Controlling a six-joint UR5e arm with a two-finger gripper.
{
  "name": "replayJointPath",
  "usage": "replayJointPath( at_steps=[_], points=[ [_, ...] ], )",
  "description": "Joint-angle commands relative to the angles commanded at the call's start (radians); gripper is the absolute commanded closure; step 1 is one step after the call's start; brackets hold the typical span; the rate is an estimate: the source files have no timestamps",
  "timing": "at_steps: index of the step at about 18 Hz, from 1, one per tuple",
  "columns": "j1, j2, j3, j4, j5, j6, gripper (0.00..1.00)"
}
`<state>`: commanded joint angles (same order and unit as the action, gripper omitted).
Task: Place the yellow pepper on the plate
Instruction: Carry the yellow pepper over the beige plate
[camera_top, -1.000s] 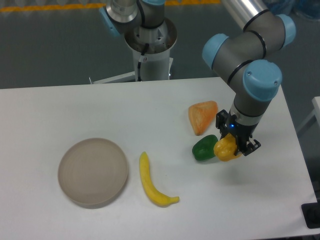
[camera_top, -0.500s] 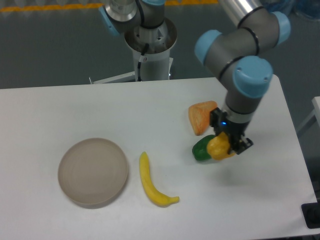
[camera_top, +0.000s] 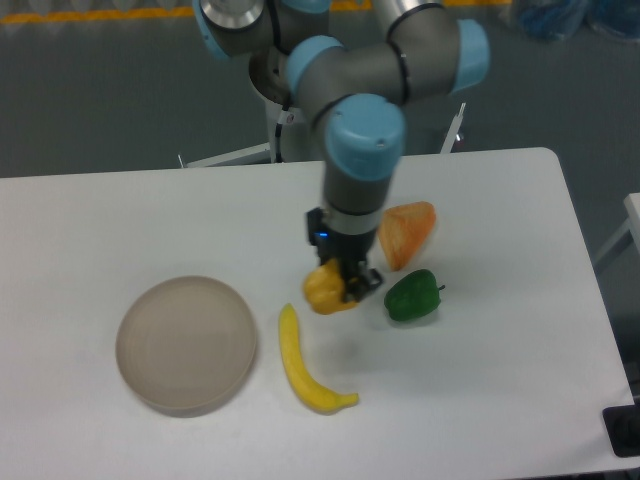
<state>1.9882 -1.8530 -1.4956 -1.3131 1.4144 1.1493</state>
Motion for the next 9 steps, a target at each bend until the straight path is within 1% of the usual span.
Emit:
replayJointPath(
  at_steps=[3, 4, 5, 6, 7, 9],
  points=[
    [-0.055, -0.023, -0.002, 0.002, -0.003, -0.080, 0.75],
    [-0.066, -0.040, -0.002, 0.003, -0.003, -0.107, 0.75],
    [-0.092, -0.057, -0.002, 0.006, -0.002, -0.126, 0.75],
    [-0.098, -0.067, -0.002, 0.012, -0.002, -0.126, 0.75],
    [-0.101, -0.078, -0.002, 0.032, -0.002, -0.129, 0.74],
    [-0.141, -0.112, 0.000, 0.102, -0.002, -0.195, 0.73]
  ],
)
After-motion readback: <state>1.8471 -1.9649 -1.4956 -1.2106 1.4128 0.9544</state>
